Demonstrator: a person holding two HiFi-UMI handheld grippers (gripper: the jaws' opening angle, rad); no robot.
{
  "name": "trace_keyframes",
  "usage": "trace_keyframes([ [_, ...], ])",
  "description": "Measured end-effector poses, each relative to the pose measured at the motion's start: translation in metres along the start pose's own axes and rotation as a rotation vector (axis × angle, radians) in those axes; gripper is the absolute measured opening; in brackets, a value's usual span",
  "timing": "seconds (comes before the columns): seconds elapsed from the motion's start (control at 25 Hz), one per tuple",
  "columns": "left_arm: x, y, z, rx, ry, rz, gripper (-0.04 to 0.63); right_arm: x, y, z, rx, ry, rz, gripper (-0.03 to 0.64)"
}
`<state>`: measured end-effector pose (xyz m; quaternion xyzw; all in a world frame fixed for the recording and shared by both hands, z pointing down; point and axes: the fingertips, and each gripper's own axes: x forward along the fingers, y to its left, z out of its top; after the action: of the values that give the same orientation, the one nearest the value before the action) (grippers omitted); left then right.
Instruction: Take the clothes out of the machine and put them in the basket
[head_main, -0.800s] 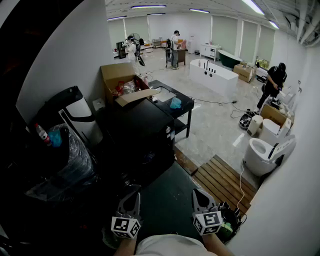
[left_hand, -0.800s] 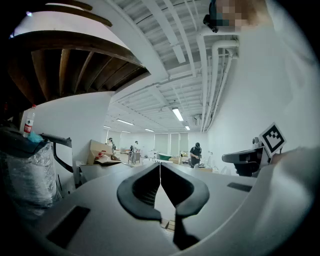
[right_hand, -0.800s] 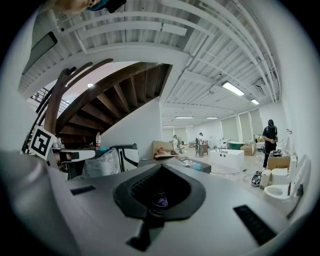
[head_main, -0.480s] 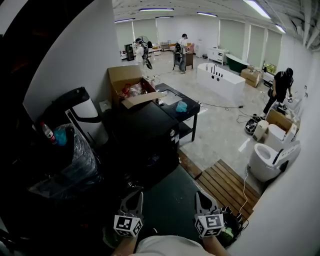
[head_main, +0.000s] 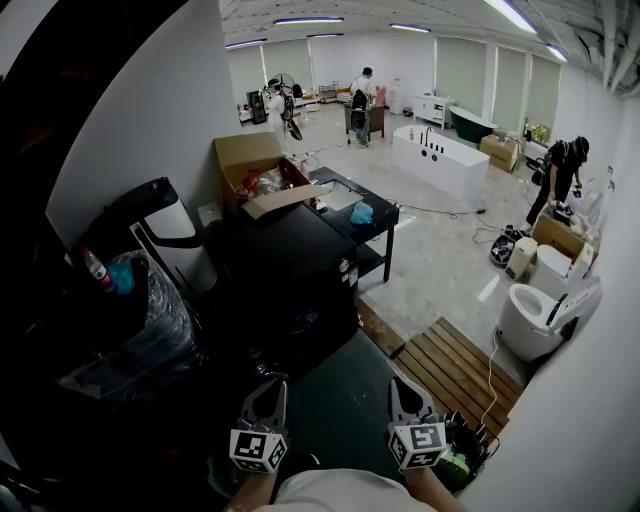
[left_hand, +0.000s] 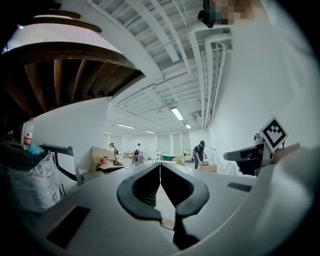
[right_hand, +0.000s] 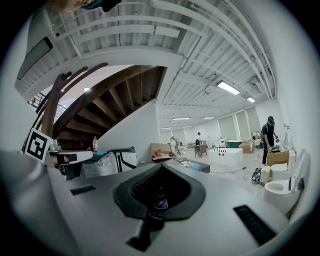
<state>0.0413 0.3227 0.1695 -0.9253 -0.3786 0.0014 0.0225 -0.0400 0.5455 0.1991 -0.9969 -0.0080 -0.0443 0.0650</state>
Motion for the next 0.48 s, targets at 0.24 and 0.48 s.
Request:
trace_keyframes([
  [0.24,0.001,-0.002,-0.001,-0.003,-0.001,-0.002,0.02,0.003,-0.003,0.0,-0.003,-0.001,-0.014,0.009],
  [0.48,0.003,-0.006,-0.001,0.0,0.001,-0.006,0.02,0.004,-0.011,0.005,-0.01,-0.038,-0.037,0.047],
])
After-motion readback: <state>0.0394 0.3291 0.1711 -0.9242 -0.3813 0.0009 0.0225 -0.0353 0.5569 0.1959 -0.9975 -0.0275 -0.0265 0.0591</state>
